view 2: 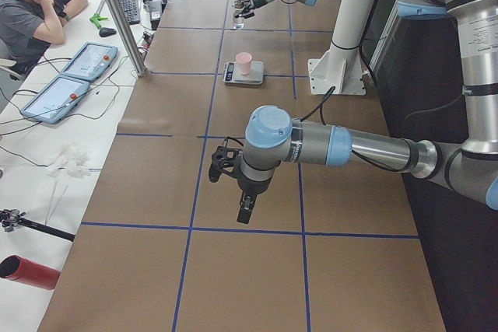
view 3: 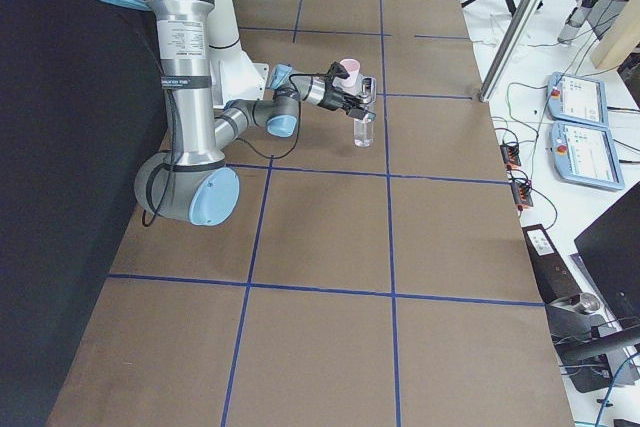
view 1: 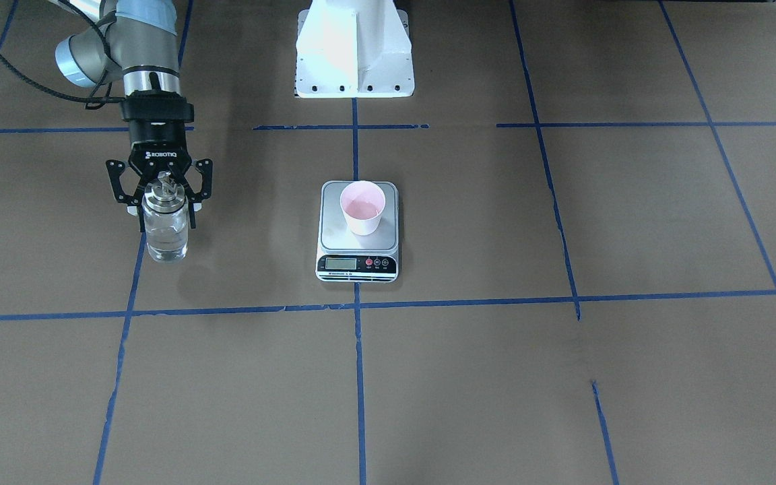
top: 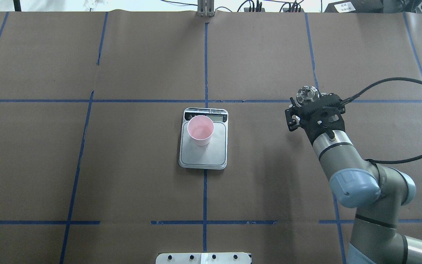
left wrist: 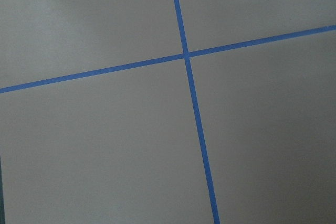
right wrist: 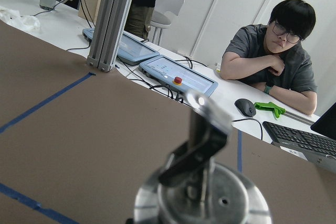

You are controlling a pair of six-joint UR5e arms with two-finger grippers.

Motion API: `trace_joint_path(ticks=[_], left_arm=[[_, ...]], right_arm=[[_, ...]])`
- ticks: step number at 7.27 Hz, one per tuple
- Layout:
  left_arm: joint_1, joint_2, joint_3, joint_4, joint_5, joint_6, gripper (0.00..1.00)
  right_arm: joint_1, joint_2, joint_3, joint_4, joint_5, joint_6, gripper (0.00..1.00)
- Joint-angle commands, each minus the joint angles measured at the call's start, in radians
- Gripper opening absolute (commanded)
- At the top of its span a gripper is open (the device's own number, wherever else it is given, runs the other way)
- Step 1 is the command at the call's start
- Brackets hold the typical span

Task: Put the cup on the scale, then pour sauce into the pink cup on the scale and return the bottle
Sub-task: 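Carry the bottle with the right gripper over the pink cup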

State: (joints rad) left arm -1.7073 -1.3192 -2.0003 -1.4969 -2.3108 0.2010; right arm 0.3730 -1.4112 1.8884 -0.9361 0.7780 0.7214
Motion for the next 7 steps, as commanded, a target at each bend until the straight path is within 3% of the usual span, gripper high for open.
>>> trace_joint_path(ticks=[1,4,5,7], left_arm=[[0.0,0.0,0.0,0.001,0.001,0.0,1.0],[0.0,0.0,0.0,0.001,-0.001,0.0,1.0],[0.0,0.0,0.001,0.001,-0.001,0.0,1.0],[0.0,0.0,0.005,0.003,0.001,0.0,1.0]], right_arm=[[-0.006,0.139,0.006,-0.279,-0.022,-0.003,0.0],[-0.113,0.286,-0.002,-0.562,-0.194,-0.113,0.0],[-0.158,0.288,-0.005,-0.593,-0.295,-0.246,0.0],[-0.181,0.332,-0.084,-0.648,-0.37,-0.281,0.0]])
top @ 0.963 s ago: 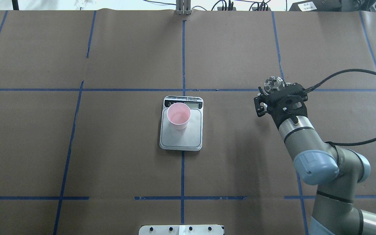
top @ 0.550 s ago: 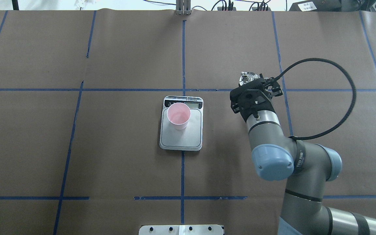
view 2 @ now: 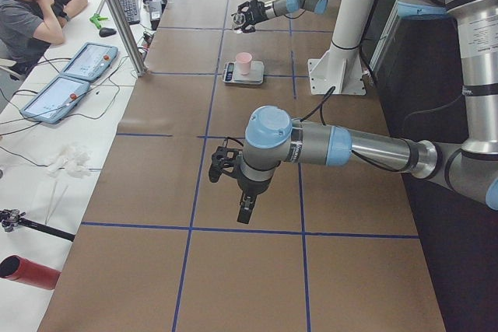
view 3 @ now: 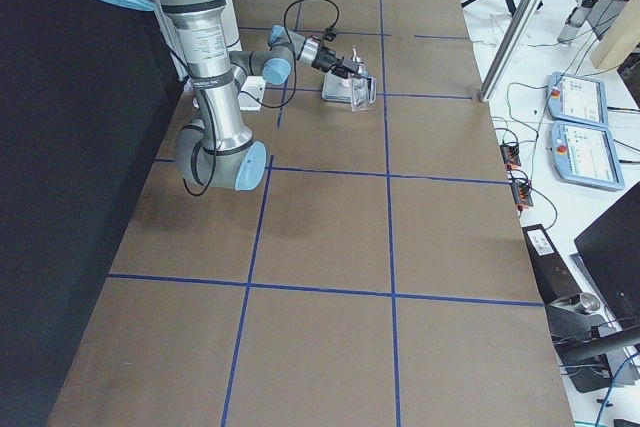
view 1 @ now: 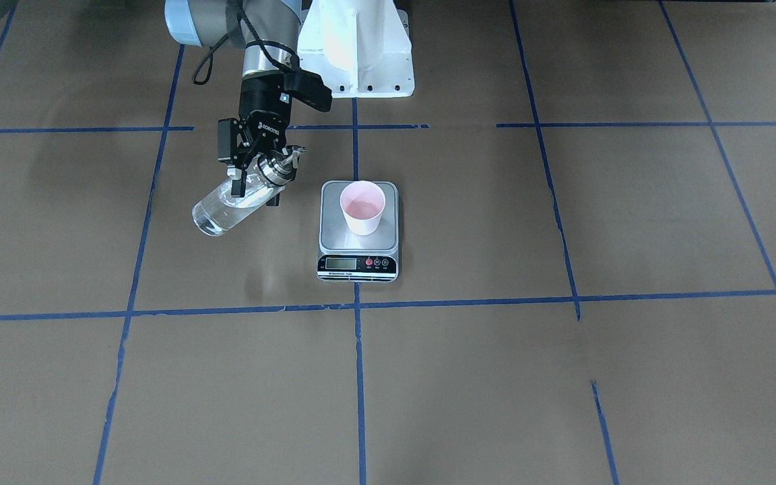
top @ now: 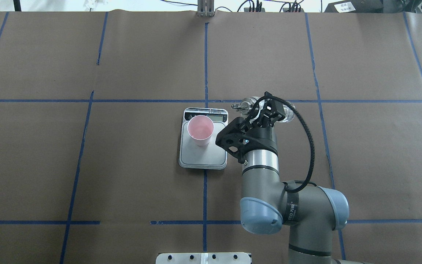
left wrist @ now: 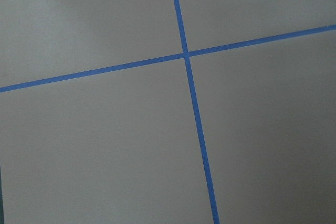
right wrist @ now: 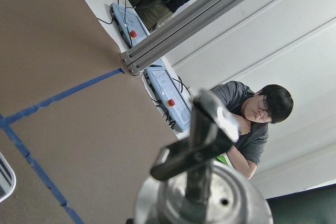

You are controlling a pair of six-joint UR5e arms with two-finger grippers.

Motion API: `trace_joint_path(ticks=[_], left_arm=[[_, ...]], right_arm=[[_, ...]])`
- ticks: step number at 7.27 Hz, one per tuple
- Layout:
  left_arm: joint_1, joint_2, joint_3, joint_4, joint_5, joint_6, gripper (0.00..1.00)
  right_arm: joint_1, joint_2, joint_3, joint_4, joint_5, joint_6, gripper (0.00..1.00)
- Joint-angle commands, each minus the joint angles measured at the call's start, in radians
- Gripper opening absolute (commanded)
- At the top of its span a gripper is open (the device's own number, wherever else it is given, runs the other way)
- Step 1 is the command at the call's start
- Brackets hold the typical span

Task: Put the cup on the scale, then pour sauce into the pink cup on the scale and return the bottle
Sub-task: 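Carry the bottle with the right gripper over the pink cup, then tilt the bottle spout down into the pink cup with the right gripper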

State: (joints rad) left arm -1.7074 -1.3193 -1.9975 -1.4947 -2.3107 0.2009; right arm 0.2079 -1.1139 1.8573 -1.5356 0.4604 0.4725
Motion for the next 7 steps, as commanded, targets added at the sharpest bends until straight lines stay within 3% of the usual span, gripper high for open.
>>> trace_joint_path(ticks=[1,2,5,7], left_arm=[[0.002,0.002,0.003,0.001,0.001,0.0,1.0],[0.002,0.002,0.005,0.001,-0.001,0.0,1.0],[0.002,0.002,0.003,0.001,-0.001,0.002,1.0],[0.006,0.002,0.003,0.001,-0.001,0.002,1.0]], right_arm=[[-0.016,0.102,-0.11,-0.145,-0.09,-0.064,0.0],[-0.016,0.133,-0.127,-0.211,-0.101,-0.089,0.0],[0.022,0.143,-0.13,-0.225,-0.101,-0.248,0.0],[0.042,0.207,-0.241,-0.225,-0.101,-0.262,0.0]])
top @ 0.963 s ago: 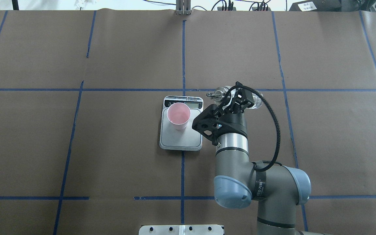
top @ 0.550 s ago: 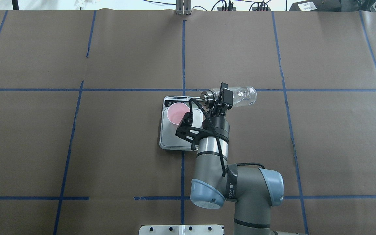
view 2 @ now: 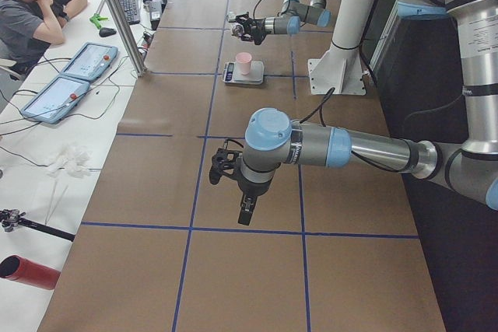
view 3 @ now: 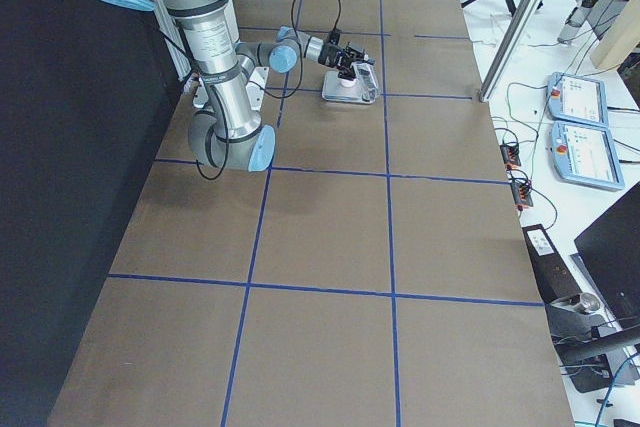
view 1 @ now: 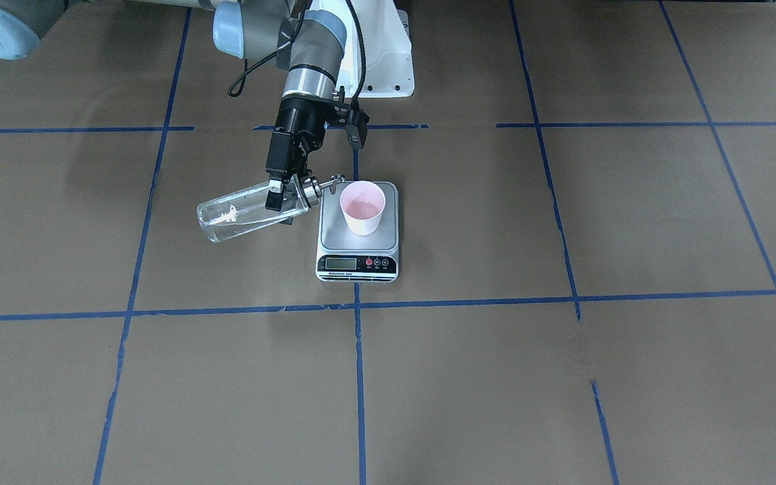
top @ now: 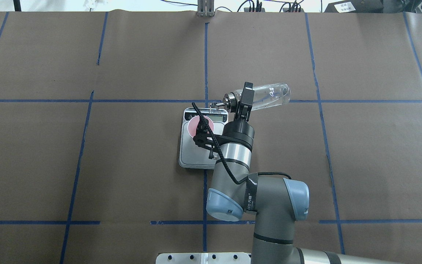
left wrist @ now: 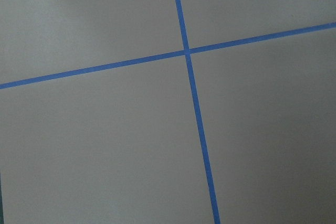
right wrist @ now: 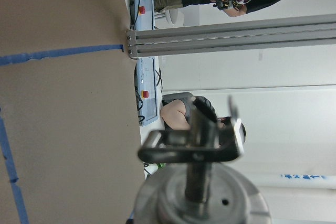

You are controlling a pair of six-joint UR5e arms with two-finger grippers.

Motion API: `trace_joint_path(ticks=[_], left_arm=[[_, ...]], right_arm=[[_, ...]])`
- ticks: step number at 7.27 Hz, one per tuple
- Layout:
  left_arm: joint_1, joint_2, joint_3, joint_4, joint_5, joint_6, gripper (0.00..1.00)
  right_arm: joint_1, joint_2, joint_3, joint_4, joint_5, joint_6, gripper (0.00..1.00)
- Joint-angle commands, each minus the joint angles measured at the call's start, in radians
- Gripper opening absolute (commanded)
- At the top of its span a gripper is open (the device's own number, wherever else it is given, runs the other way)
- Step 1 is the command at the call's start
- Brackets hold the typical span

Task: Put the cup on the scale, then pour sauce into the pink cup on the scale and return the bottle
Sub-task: 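Tilt the bottle spout down into the pink cup with the right gripper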

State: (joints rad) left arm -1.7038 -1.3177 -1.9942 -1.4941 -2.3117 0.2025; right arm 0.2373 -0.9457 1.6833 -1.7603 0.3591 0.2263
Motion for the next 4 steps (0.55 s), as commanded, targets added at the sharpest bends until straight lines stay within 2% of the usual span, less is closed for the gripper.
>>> trace_joint_path(ticks=[1,4], left_arm=[[0.003,-0.001,0.0,0.0,0.0,0.0,1.0],[0.004,-0.001,0.0,0.0,0.0,0.002,1.0]], right_arm=[[0.013,0.041,-0.074,-0.002,-0.002,-0.04,0.0],[-0.001,0.024,-0.08,-0.002,-0.089,-0.154,0.0]])
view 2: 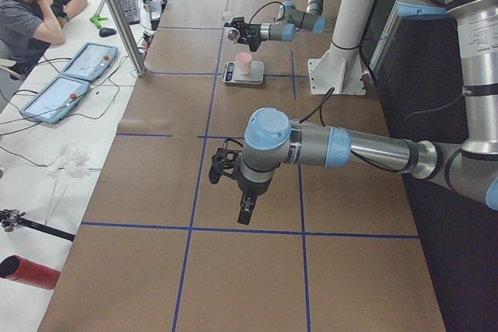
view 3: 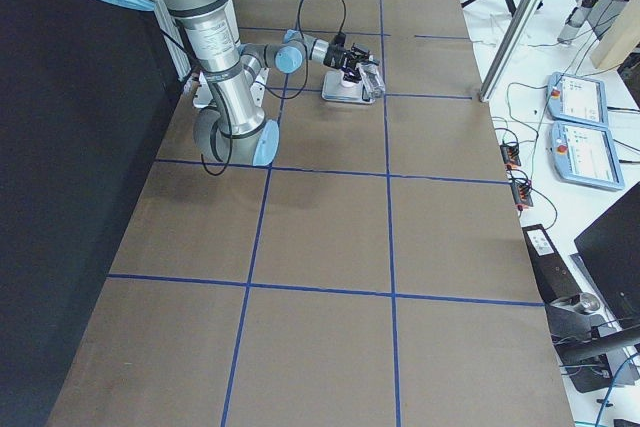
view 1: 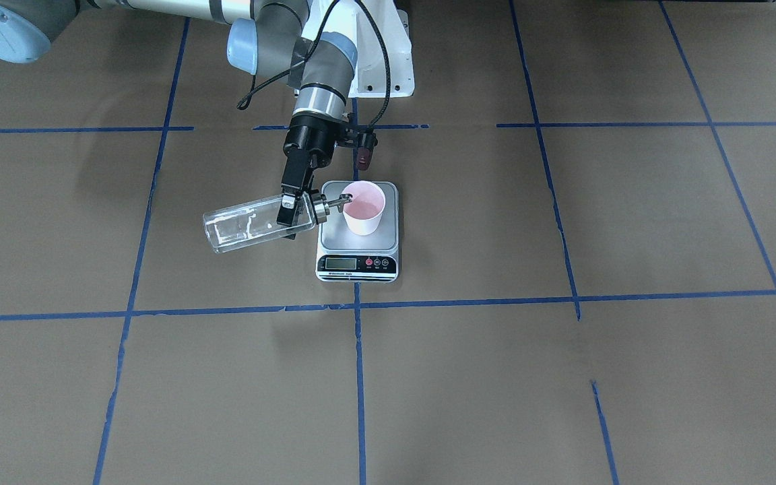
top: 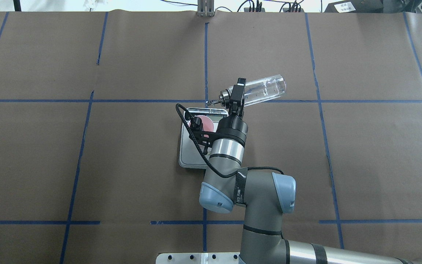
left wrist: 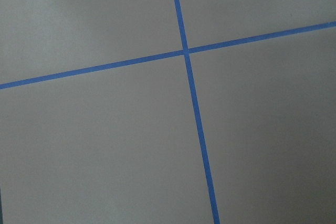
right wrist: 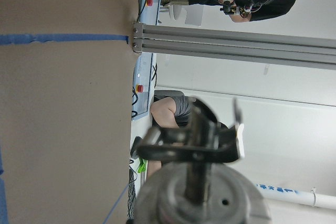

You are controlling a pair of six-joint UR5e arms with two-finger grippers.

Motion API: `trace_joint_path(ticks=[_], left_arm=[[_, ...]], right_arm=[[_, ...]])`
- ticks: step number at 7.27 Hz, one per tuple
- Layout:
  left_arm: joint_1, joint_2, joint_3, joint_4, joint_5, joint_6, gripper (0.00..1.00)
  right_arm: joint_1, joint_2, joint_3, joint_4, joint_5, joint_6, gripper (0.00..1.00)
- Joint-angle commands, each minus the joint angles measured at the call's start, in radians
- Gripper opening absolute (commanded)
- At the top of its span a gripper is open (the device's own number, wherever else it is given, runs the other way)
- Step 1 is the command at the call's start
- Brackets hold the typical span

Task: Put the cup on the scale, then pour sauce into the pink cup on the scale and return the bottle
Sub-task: 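Tilt the bottle spout down into the pink cup with the right gripper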

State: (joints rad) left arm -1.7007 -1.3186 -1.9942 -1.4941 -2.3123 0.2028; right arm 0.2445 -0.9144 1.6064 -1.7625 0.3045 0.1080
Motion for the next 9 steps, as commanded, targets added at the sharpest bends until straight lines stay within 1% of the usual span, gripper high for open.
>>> trace_joint_path(ticks=[1,3,9], left_arm=[[0.001,0.001,0.0,0.0,0.001,0.001,1.0],[0.003,0.001,0.0,0.0,0.001,0.0,1.0],[0.003,0.001,-0.002,0.0,-0.001,0.001,1.0]], right_arm=[[-0.023,-0.012,-0.003,0.0,-0.079,-0.057,0.0],[-0.037,-0.034,-0.003,0.0,-0.12,-0.068,0.0],[-0.037,-0.032,-0.003,0.003,-0.122,-0.067,0.0]])
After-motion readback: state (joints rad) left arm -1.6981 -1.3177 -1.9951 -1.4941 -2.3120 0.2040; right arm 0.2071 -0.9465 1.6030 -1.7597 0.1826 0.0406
